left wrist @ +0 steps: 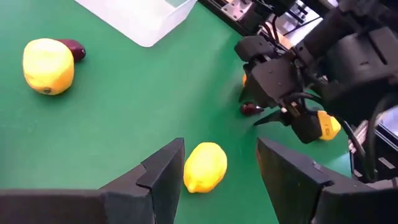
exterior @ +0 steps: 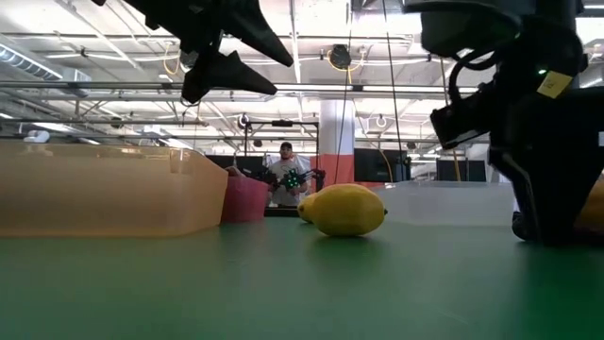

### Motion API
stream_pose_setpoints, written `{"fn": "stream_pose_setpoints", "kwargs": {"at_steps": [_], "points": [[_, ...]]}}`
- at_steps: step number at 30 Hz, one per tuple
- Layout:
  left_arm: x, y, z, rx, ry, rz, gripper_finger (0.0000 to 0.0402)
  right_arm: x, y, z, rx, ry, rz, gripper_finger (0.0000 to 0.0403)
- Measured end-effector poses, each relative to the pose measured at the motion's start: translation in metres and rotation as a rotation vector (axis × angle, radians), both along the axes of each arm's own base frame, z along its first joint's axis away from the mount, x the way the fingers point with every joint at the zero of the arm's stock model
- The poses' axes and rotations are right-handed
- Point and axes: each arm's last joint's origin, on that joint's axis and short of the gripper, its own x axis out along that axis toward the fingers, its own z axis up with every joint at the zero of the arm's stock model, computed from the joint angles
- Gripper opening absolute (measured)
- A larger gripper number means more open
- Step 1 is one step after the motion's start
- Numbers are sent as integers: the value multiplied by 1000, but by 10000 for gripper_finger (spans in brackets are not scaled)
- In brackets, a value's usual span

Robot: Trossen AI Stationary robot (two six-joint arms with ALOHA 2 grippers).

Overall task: Sort produce into baskets
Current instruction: Put the eggplant into the orange bin

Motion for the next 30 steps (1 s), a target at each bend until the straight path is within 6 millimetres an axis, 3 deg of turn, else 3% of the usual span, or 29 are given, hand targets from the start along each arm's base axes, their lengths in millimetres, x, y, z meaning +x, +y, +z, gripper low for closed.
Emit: {"fn": "stream_pose_setpoints", "kwargs": {"at_steps": [15,24,30], "points": [[-2,-9,0,-50,-6,-6,205,4,-5,4,-33,-36,-7,72],[-8,-11,1,-140,46,-67,205,33,-14,54,-17,-264,5,59],[-28,-4,28,-180,1,-134,205,60,-17,87,-40,-485,91,61]]}}
